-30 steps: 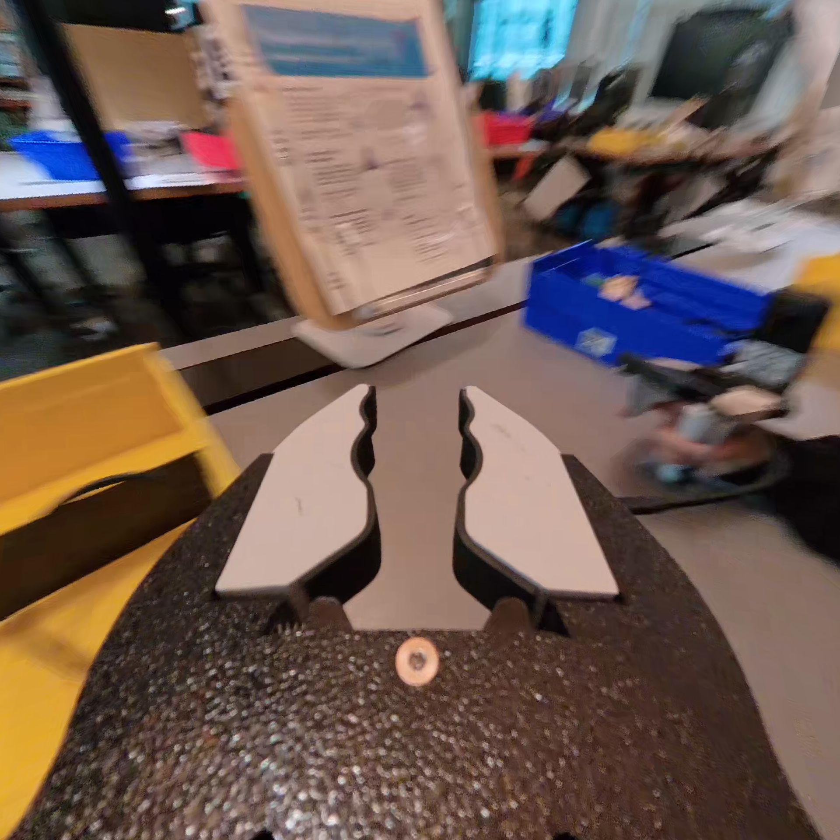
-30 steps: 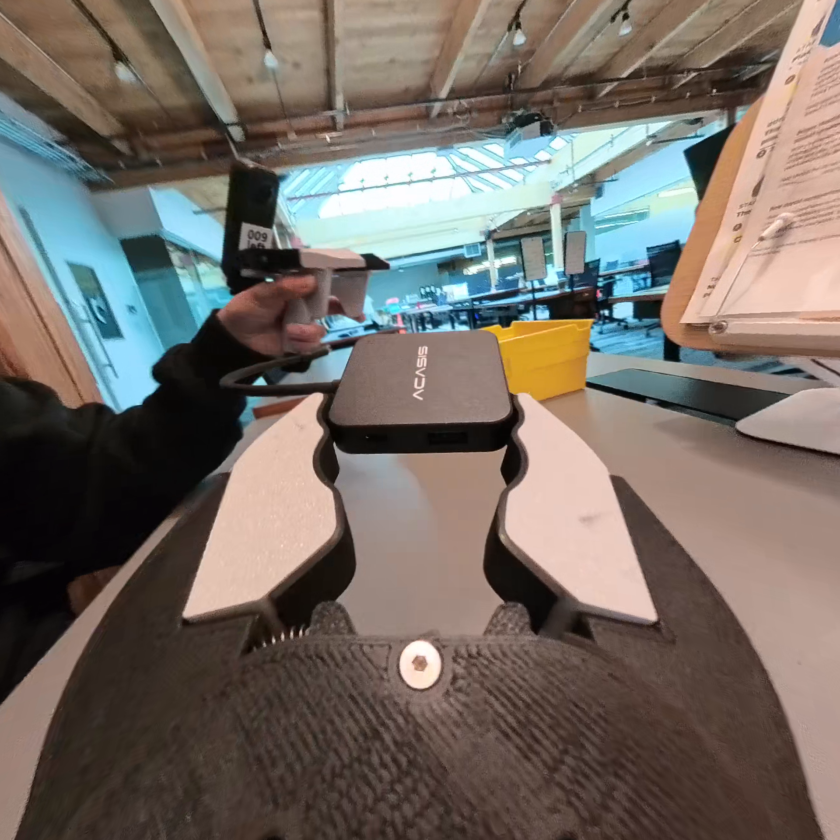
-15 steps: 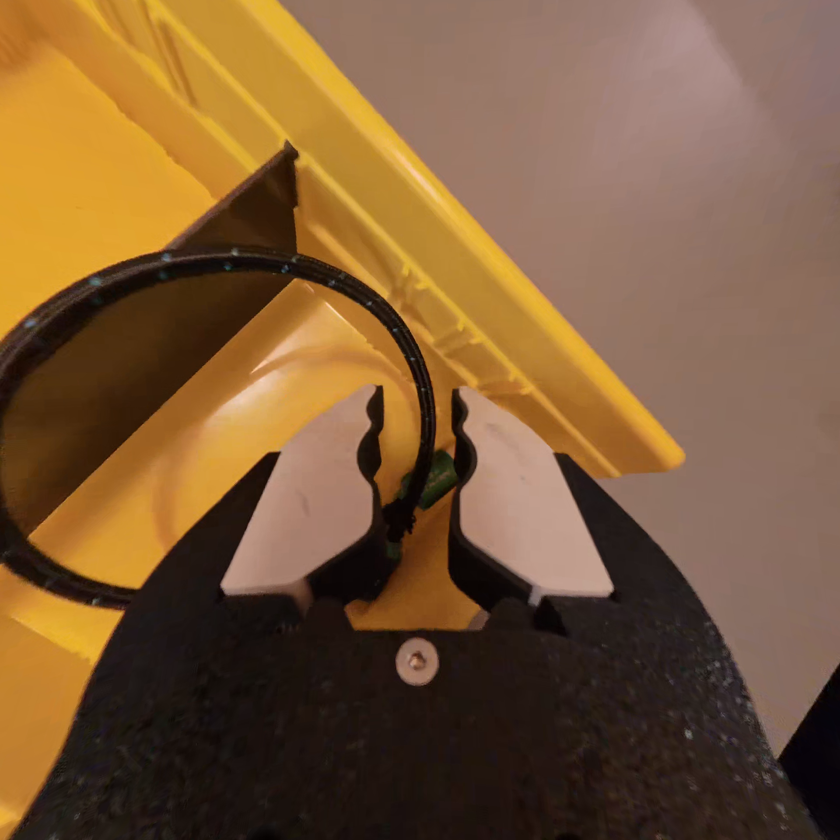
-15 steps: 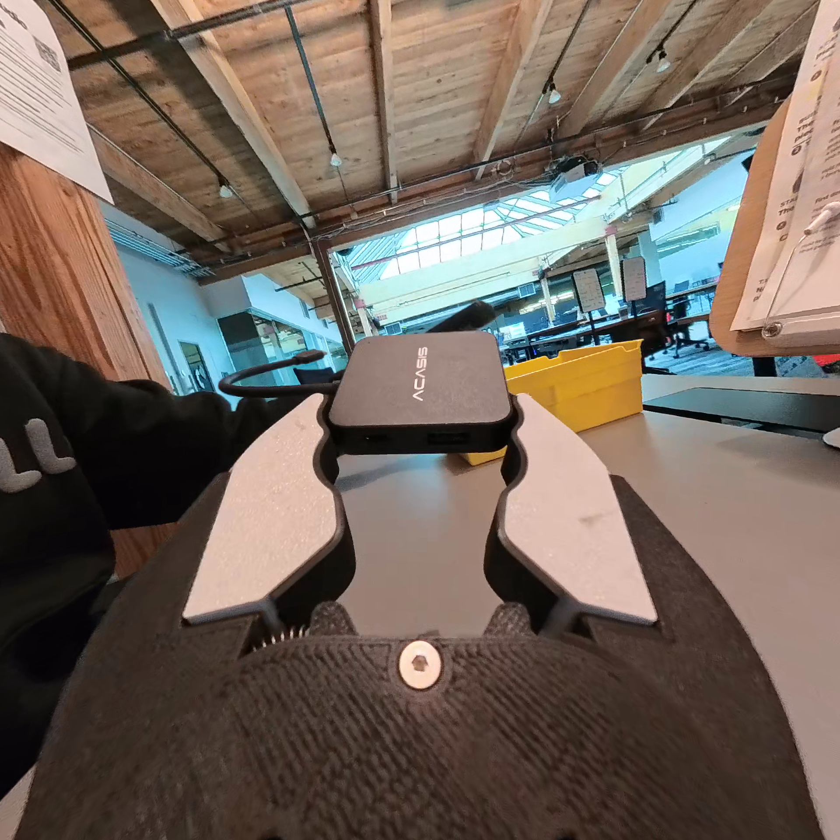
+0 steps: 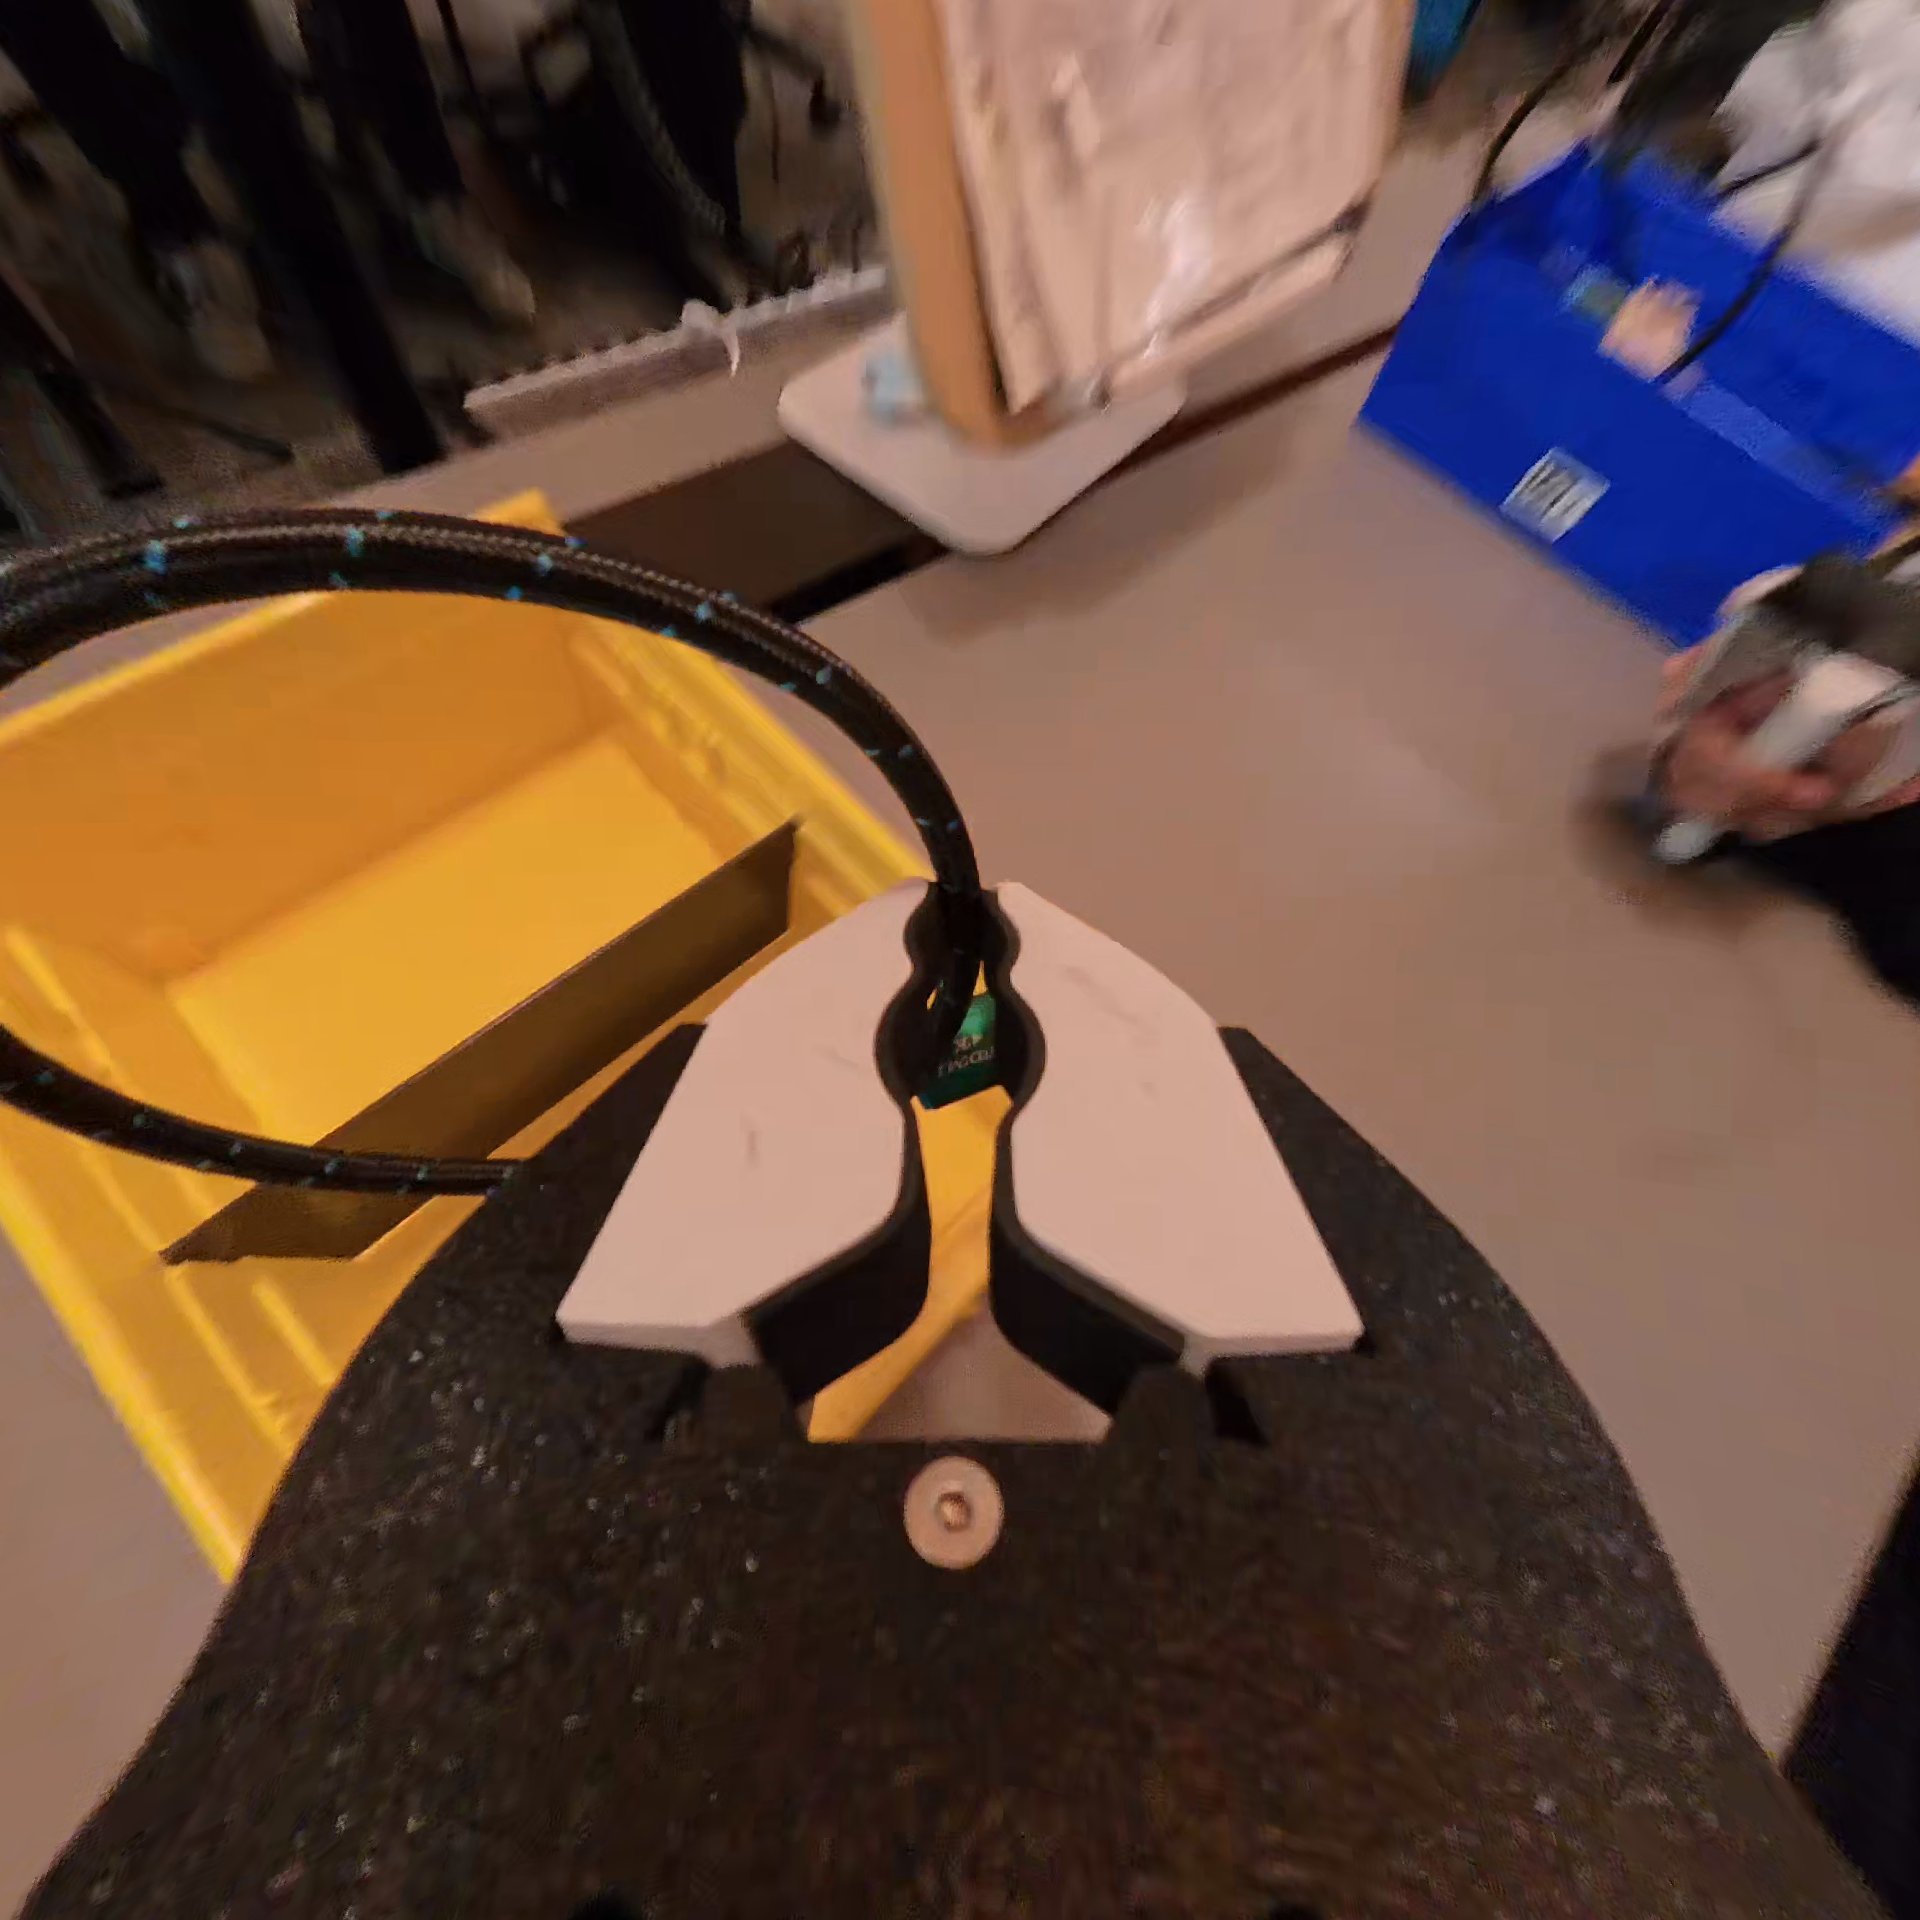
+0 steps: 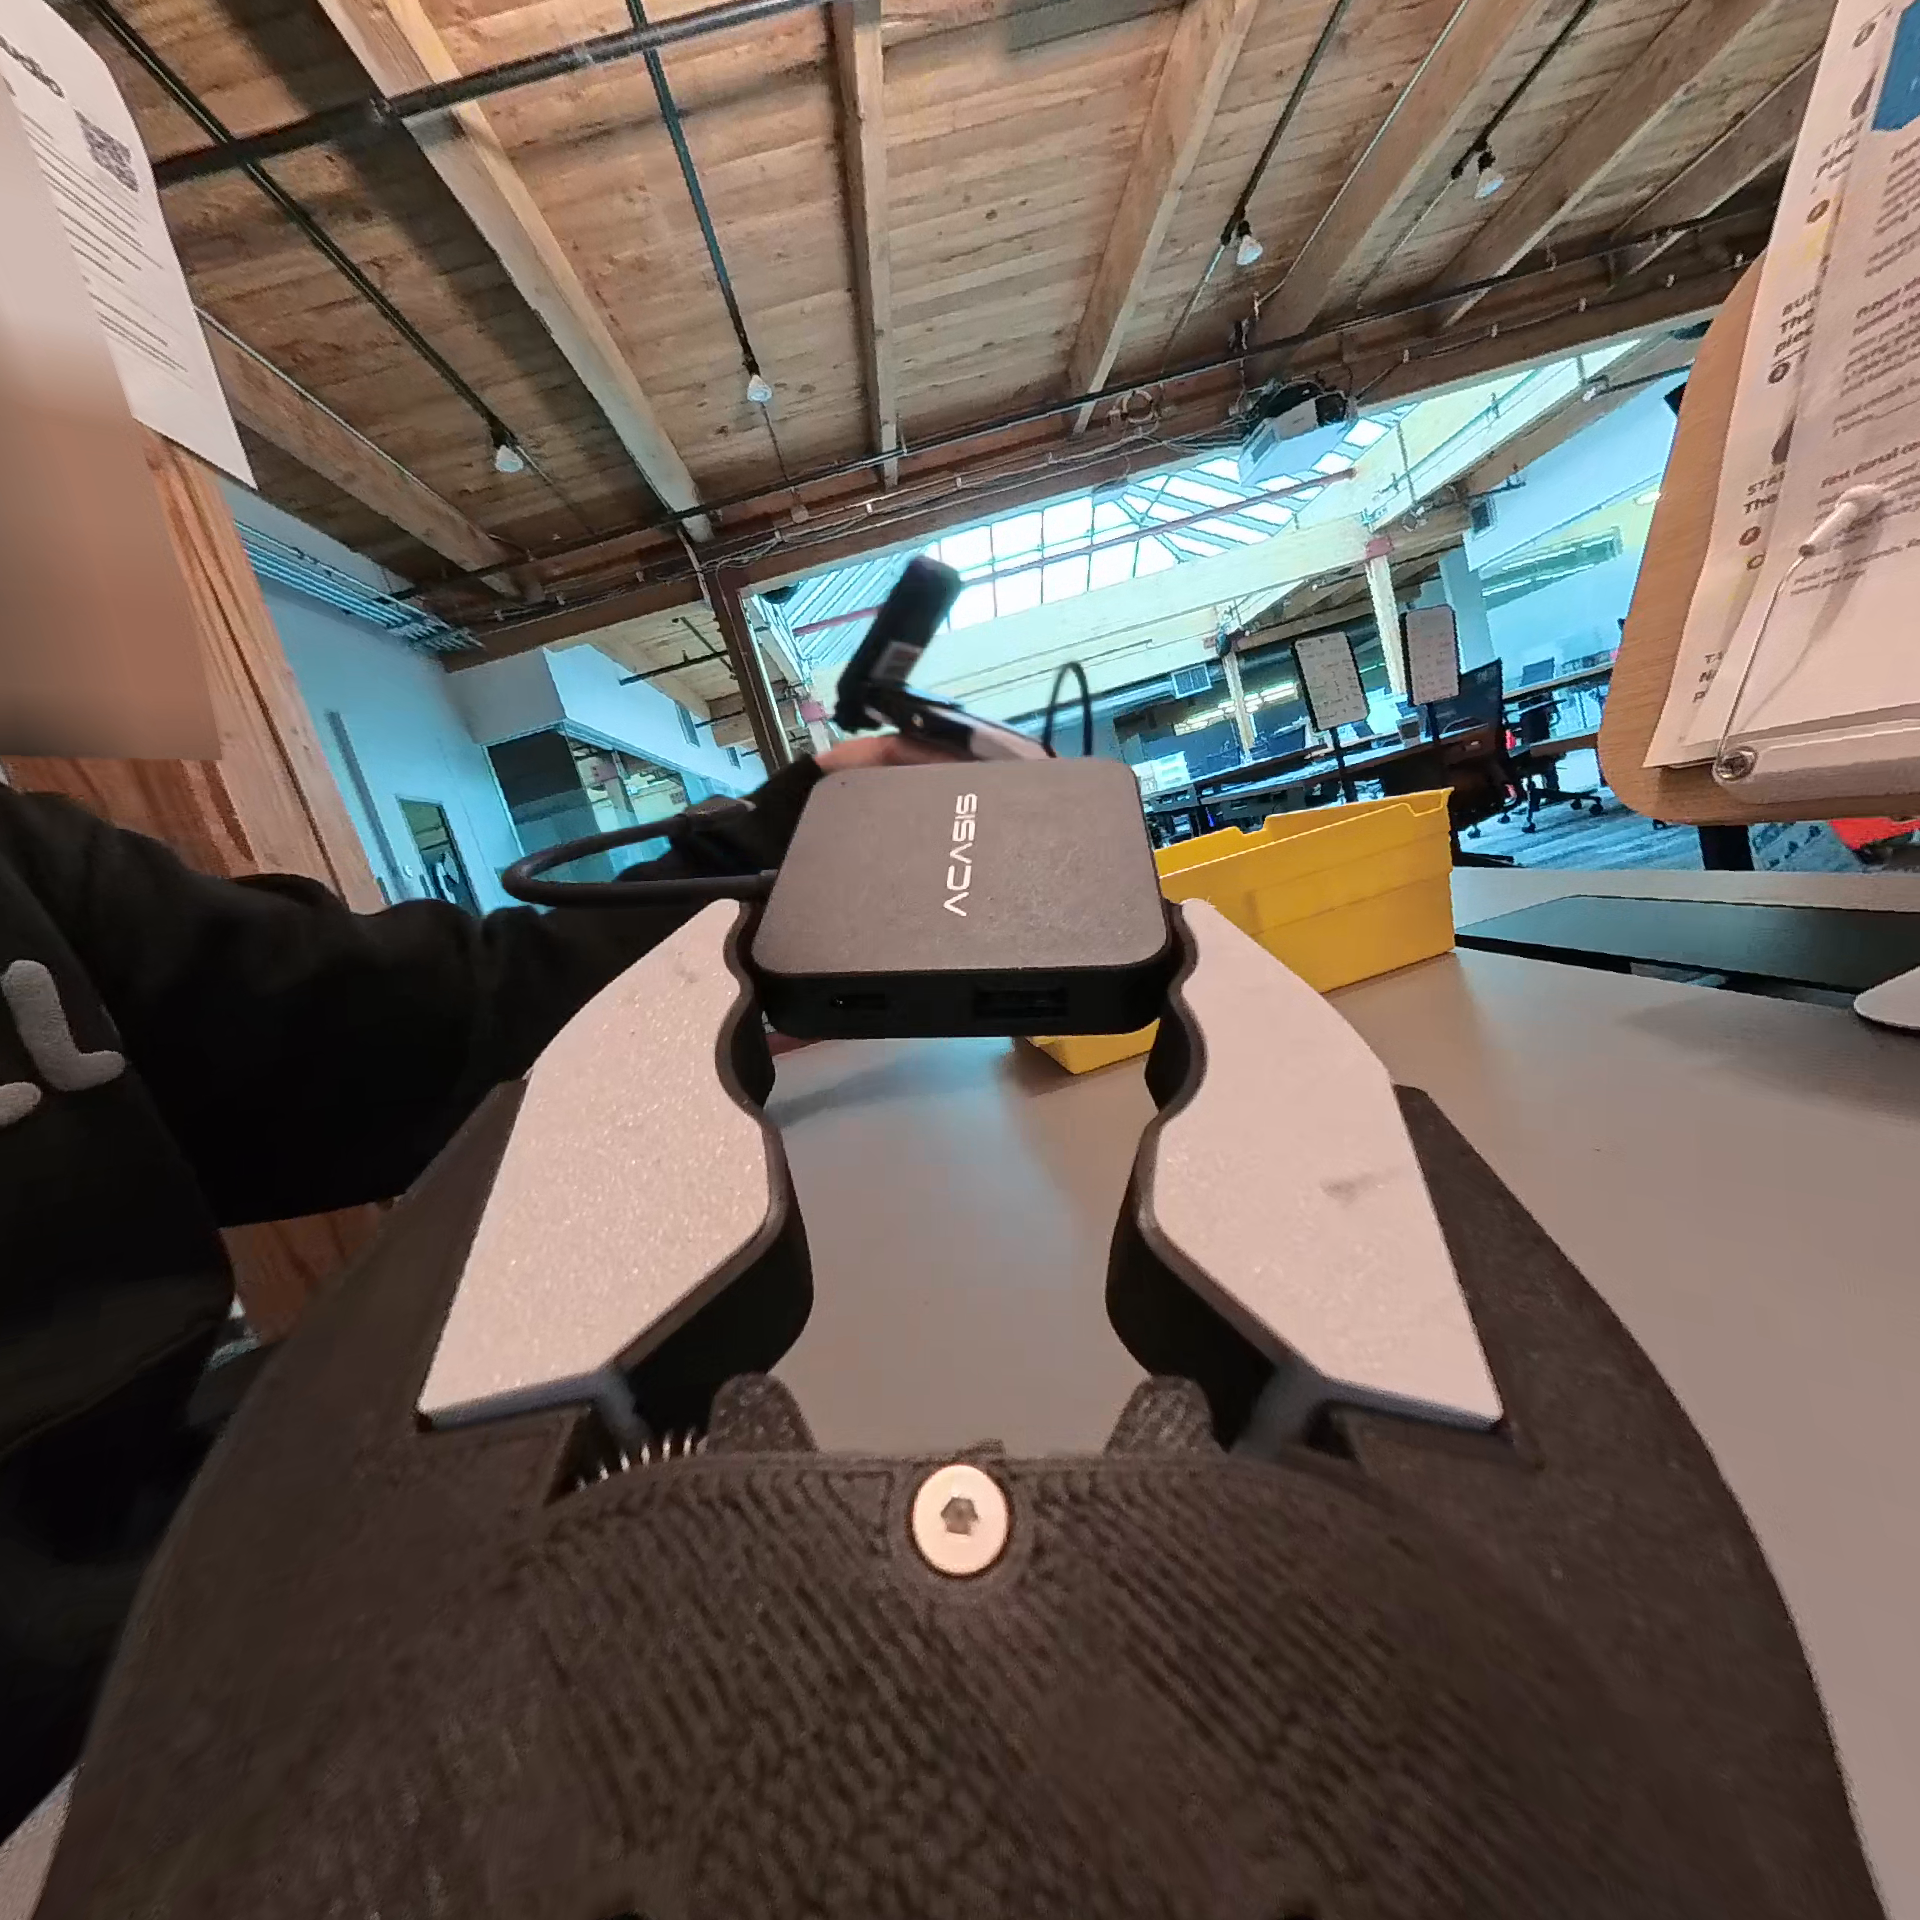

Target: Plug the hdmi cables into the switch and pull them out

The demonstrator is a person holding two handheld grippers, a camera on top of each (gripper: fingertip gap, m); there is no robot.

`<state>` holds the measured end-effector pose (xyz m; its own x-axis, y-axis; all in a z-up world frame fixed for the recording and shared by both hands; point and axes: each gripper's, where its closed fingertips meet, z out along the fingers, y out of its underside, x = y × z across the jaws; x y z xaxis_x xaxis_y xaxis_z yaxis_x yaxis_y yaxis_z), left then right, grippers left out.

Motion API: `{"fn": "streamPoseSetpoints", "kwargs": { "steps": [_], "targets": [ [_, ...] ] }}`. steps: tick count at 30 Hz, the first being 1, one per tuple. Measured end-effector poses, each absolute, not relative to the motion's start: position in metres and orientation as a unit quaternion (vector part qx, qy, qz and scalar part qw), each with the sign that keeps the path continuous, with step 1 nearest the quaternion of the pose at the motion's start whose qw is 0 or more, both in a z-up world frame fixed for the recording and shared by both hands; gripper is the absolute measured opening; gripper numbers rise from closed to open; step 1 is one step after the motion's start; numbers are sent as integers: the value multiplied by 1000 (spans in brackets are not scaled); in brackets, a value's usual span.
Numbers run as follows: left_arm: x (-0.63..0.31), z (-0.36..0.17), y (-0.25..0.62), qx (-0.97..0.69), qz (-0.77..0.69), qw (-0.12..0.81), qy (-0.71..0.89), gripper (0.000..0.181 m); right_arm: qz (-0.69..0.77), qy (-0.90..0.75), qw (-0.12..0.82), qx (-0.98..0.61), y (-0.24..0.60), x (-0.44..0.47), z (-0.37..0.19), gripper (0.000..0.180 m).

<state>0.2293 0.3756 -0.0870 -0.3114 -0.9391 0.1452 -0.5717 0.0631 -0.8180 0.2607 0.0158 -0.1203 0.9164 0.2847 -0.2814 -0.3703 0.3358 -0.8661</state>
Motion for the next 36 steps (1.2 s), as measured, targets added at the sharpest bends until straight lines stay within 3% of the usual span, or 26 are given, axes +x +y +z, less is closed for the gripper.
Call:
{"fn": "streamPoseSetpoints", "kwargs": {
  "steps": [1, 6, 16, 21, 25, 31, 36],
  "targets": [
    [224, -70, 367, -539, -439, 218, 685, 6, 200, 41, 817, -539, 15, 261, -120, 73],
    [199, -51, 302, -560, -433, 157, 689, 6, 204, 32, 825, -526, 5, 260, -112, 73],
    [194, -161, 133, -552, -441, -40, 707, 6, 212, 7, 827, -521, -8, 252, -104, 73],
    [209, -112, 98, -454, -693, -78, 554, 6, 199, 8, 837, -509, -18, 258, -98, 73],
    [192, -147, 108, -469, -714, -135, 502, 6, 184, 19, 842, -507, -24, 268, -97, 73],
    [155, -182, 150, -515, -662, -64, 540, 8, 188, 5, 836, -515, -18, 262, -98, 73],
    [131, -213, 187, -564, -531, 34, 632, 24, 210, -20, 822, -530, -12, 251, -104, 72]
  ]
}}
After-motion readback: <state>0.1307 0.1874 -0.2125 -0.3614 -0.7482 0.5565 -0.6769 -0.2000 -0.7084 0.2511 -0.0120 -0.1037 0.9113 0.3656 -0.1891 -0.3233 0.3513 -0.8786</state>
